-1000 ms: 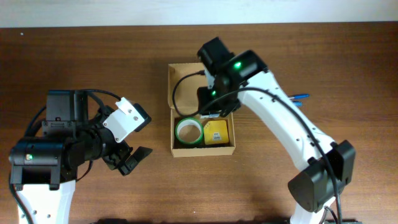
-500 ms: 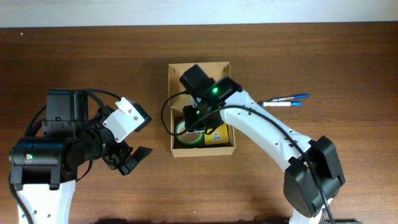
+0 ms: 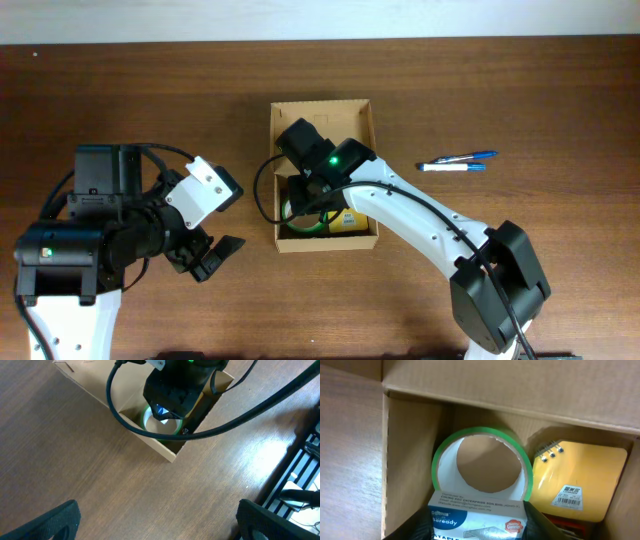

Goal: Pack container
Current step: 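Lower the staples box into the green tape roll and release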

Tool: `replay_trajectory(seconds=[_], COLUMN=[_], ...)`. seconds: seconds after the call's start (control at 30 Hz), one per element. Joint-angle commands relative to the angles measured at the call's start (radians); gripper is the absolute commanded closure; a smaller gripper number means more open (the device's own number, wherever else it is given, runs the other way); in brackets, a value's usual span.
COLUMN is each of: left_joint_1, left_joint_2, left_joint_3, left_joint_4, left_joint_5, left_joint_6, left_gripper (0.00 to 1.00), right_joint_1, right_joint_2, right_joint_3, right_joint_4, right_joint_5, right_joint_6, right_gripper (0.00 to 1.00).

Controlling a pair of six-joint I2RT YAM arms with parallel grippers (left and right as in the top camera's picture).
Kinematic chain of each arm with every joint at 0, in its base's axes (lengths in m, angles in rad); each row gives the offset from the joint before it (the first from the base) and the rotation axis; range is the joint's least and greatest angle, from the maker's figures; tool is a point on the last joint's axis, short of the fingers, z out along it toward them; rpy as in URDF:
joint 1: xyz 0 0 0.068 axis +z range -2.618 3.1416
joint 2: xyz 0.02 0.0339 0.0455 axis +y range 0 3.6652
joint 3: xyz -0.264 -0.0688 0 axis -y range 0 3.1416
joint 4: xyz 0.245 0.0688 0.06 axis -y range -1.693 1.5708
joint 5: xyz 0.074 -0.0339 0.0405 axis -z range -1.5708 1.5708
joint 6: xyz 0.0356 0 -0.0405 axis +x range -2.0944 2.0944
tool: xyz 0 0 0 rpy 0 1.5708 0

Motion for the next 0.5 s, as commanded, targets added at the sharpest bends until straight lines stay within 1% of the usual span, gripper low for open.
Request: replay_trajectory(seconds=[0.0,0.1,0.13,0.33,0.47], left_joint_1=[0.006,0.006,0.006,0.006,0.006], left_joint_2=[-0.001,-0.001,-0.001,-0.001,-0.001], left_joint_3=[0.018,0.018,0.018,0.018,0.018], left_joint_4=[0.0,0.0,0.0,0.0,0.0], left_joint_5=[0.018,0.018,0.018,0.018,0.018], left_joint_6=[0.013,0.013,0.013,0.013,0.013], left_gripper=[0.01,0.0,0.0,0.0,0.0], right_joint_1=[0.012,0.012,0.012,0.01,-0.013], right_joint_2=[0.0,0.0,0.0,-0.002,-0.006], right_joint_3=[-0.009,-0.009,-0.009,-0.007,0.049], right_joint_4=[0.01,0.009,0.009,0.0,-0.063], right_joint_5=[0.03,0.014,0.011,0.012,0.017], right_joint_6=[0.01,0.01,0.01,0.006,-0.021], right_gripper=[0.32,0.25,0.25,0.25,0.25])
